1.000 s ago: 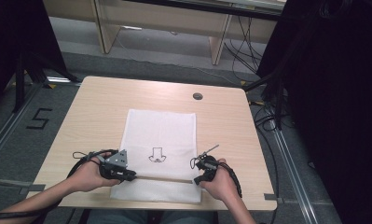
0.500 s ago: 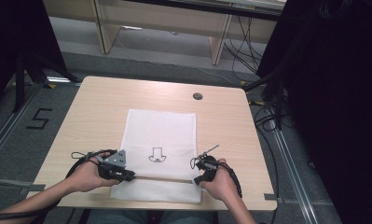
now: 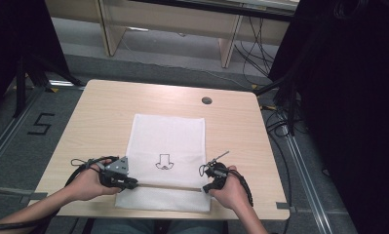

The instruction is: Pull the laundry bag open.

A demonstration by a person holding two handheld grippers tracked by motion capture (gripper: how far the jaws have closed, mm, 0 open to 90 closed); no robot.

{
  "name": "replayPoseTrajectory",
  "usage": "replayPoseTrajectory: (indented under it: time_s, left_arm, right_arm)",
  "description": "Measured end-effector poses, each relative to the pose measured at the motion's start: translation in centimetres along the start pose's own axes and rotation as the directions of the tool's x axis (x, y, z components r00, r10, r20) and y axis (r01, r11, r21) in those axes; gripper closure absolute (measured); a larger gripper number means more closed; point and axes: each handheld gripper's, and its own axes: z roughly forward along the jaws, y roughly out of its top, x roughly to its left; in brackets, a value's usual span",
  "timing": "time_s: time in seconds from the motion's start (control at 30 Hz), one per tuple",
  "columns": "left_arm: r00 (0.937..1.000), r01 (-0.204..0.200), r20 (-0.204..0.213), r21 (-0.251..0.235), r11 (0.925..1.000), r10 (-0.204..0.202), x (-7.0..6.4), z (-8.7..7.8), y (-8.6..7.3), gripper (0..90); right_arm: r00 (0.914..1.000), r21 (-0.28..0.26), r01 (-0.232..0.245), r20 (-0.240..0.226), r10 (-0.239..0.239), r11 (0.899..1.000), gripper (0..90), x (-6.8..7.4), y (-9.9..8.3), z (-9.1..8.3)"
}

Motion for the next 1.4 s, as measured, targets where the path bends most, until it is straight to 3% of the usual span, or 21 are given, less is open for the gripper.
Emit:
replayPoseTrajectory:
  time_s: [0.07,0.13,0.33,0.43,0.5,0.6,0.67,0.73,0.87,1.07,1.13,1.4]
  left_arm:
    - [0.9997,0.021,0.016,-0.008,0.9997,-0.021,0.1,-0.2,-0.2,81.7]
    - [0.9999,0.009,-0.009,0.006,0.9999,-0.009,0.2,-0.3,-0.4,81.7]
    - [0.9991,0.041,-0.008,-0.006,0.9991,-0.041,0.5,-1.0,-1.1,81.7]
    - [0.9996,0.023,-0.017,0.006,0.9997,-0.023,0.5,-1.0,-1.1,81.7]
    - [0.9994,0.035,-0.001,0.001,0.9994,-0.035,0.5,-1.0,-1.1,81.7]
    - [0.9995,0.015,-0.028,0.018,0.9997,-0.015,0.6,-1.1,-1.2,81.7]
    - [0.9991,0.04,-0.018,0.007,0.9992,-0.04,0.7,-1.3,-1.5,81.7]
    - [0.999,0.025,-0.036,0.027,0.9993,-0.024,0.8,-1.5,-1.8,81.7]
    - [0.9973,0.056,-0.049,0.015,0.9983,-0.055,1.0,-2.0,-2.4,81.7]
    - [0.9965,0.063,-0.056,0.022,0.9978,-0.062,1.2,-2.5,-2.9,81.7]
    - [0.9951,0.087,-0.049,0.004,0.9962,-0.087,1.3,-2.7,-3.1,81.7]
    - [0.9962,0.071,-0.054,0.036,0.9968,-0.069,1.3,-2.8,-3.2,81.7]
  right_arm:
    - [1.0,-0.005,0.008,-0.001,-0.008,1.0,90.0,-0.1,0.0,0.0]
    - [1.0,-0.003,0.008,-0.002,-0.008,1.0,90.0,-0.1,0.0,0.0]
    - [1.0,-0.003,0.007,-0.002,-0.007,1.0,90.0,-0.1,0.0,0.1]
    - [1.0,0.0,0.006,-0.003,-0.006,1.0,90.0,-0.1,0.1,0.0]
    - [1.0,-0.004,0.007,0.0,-0.007,1.0,90.0,-0.1,0.0,0.0]
    - [1.0,-0.001,0.006,-0.001,-0.006,1.0,90.0,-0.1,0.0,0.0]
    - [1.0,-0.003,0.006,-0.003,-0.006,1.0,90.0,-0.1,0.0,0.0]
    - [1.0,-0.002,0.006,-0.004,-0.006,1.0,90.0,-0.2,0.0,0.0]
    - [1.0,-0.001,0.005,-0.003,-0.005,1.0,90.0,-0.2,0.0,0.0]
    - [1.0,-0.003,0.0,-0.005,0.0,1.0,90.0,-0.2,0.0,0.0]
    - [1.0,-0.004,0.0,-0.006,0.0,1.0,90.0,-0.2,0.0,0.0]
    - [1.0,-0.004,0.003,-0.008,-0.003,1.0,90.0,-0.2,0.0,0.0]
